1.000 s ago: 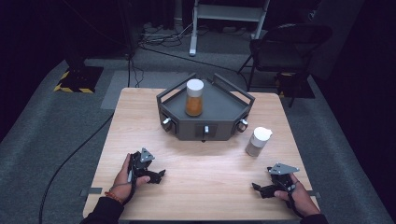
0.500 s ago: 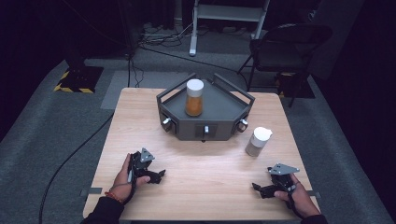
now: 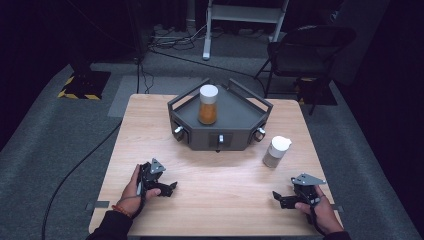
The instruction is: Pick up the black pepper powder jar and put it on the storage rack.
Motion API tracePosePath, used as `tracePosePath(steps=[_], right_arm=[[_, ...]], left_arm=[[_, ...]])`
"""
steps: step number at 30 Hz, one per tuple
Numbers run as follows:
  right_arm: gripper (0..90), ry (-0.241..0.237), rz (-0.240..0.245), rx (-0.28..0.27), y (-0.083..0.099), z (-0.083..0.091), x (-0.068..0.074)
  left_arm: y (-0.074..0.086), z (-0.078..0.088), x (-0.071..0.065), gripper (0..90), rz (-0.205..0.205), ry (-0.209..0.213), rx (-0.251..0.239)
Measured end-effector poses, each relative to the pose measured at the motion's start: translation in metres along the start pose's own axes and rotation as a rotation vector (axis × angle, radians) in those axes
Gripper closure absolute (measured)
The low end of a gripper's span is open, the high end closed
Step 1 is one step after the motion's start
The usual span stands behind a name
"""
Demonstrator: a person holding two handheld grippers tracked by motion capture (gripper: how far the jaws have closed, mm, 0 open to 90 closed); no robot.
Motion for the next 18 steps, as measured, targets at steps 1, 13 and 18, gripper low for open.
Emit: tracePosePath(steps=[1, 13, 18], right_arm=[[1.6, 0.006, -0.003, -0.004, -0.001, 0.001, 0.0], [1.6, 0.078, -0.043, -0.056, -0.015, 0.009, -0.003], [1.6, 0.082, -0.045, -0.077, -0.021, 0.009, -0.003]], left_arm=[[0.0, 0.0, 0.0, 0.4, 0.0, 0.0, 0.0], [0.0, 0.0, 0.0, 0.4, -0.002, 0.002, 0.0], [0.0, 0.0, 0.0, 0.4, -0.002, 0.002, 0.0]])
Point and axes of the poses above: each handheld gripper's, and its own axes: z roughly backward along the jaws, y roughly out of its underside, x roughly to its left, the point moved 8 cm from there along -z, roughly forward along the jaws, and after that the axes turned 7 degrees about -x, right-handed, at the moved point
